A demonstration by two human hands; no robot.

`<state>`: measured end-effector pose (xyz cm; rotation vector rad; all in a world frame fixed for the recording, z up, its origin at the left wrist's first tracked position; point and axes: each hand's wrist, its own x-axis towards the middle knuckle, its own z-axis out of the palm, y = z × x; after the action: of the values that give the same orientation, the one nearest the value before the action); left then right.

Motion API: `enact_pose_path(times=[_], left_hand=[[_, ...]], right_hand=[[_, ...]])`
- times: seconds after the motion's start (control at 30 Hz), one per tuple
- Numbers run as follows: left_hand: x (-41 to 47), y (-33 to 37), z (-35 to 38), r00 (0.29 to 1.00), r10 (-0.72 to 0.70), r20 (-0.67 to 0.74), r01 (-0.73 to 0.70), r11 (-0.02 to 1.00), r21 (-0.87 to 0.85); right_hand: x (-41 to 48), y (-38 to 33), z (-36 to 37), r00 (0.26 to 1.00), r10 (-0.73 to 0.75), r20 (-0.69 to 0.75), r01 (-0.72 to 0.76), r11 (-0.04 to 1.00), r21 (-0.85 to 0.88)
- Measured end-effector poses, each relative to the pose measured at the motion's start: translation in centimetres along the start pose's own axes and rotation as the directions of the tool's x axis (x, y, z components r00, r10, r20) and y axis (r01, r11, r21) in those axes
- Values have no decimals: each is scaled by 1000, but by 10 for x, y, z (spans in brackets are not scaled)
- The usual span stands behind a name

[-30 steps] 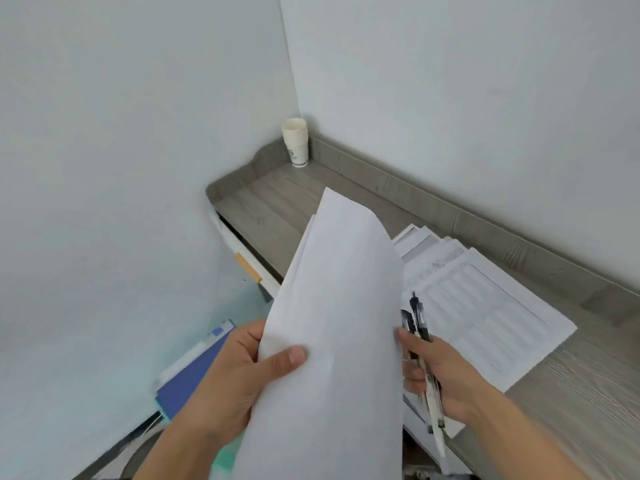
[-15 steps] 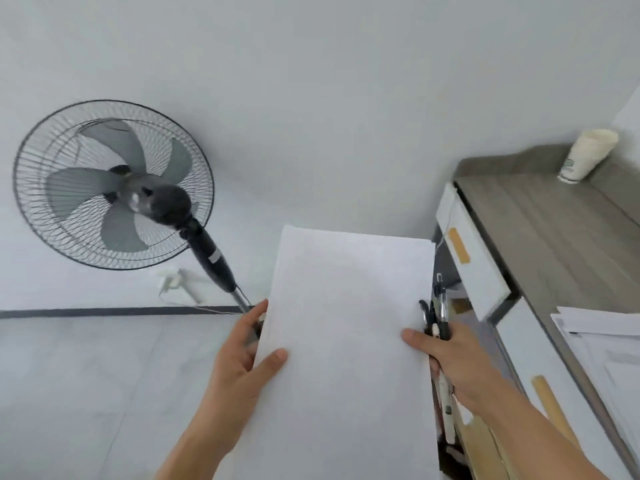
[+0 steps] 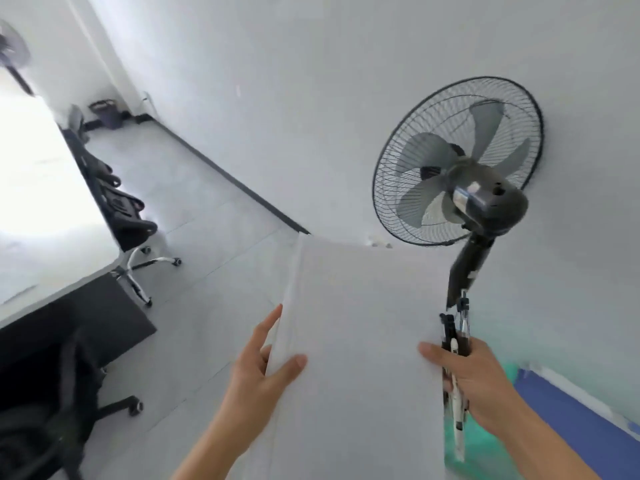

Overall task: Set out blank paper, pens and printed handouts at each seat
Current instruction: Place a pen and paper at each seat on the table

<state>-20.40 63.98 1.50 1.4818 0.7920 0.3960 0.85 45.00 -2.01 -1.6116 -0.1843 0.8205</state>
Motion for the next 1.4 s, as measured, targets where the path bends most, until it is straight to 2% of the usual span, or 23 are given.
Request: enact_pose_path(times=[0.07,0.17,0.23,0.3,0.37,0.43,0.5,0.57,0.63,0.7,0.8,0.93,1.03,1.13,1.3,1.4], left_hand=[[12,-6,-25,995,23,-94,-21,1000,19],[38,-6,-56,976,130,-175,-88,969,231],[62,-4,-76,965,137,-226,-65,952,298],[87,1,-96,955,102,-278,-16,955,297],[108,5,-117,940,26,-340,59,969,238],[124,6,-139,893,-29,-448,127,974,190],[133,1,-162,821,-92,-564,167,983,83],[139,-2,-184,746,-154,-648,167,985,-43],[147,-5,-203,698,-179,-693,141,984,-112],[157,-6,-223,682,-182,-709,94,982,-161],[175,-8,-263,689,-204,-695,68,974,-218],[195,-11,-334,710,-176,-681,-12,965,-261],[207,-9,-387,732,-143,-667,-76,954,-288],[220,-12,-437,727,-157,-668,-102,938,-332],[254,-16,-499,669,-190,-719,-154,911,-383],[283,-19,-531,600,-239,-764,-195,882,-429]], right_hand=[[32,-10,36,994,22,109,-18,999,-43],[84,-25,90,958,85,275,-64,995,-82],[121,-35,124,926,116,359,-66,987,-149],[157,-48,155,908,118,401,-60,986,-156],[190,-65,184,923,72,377,-28,992,-121],[220,-85,216,931,-1,364,42,994,-106],[243,-104,252,901,-44,431,121,981,-152],[254,-119,295,796,-9,605,197,949,-245],[254,-126,342,632,105,768,241,915,-323],[250,-127,393,462,241,853,255,886,-388],[243,-120,469,262,408,875,285,833,-474],[234,-118,567,60,518,853,337,794,-506],[228,-122,632,-35,554,832,384,776,-501],[230,-128,690,-88,599,796,391,756,-526],[252,-134,765,-202,647,735,315,754,-577],[276,-136,808,-239,664,709,248,748,-616]])
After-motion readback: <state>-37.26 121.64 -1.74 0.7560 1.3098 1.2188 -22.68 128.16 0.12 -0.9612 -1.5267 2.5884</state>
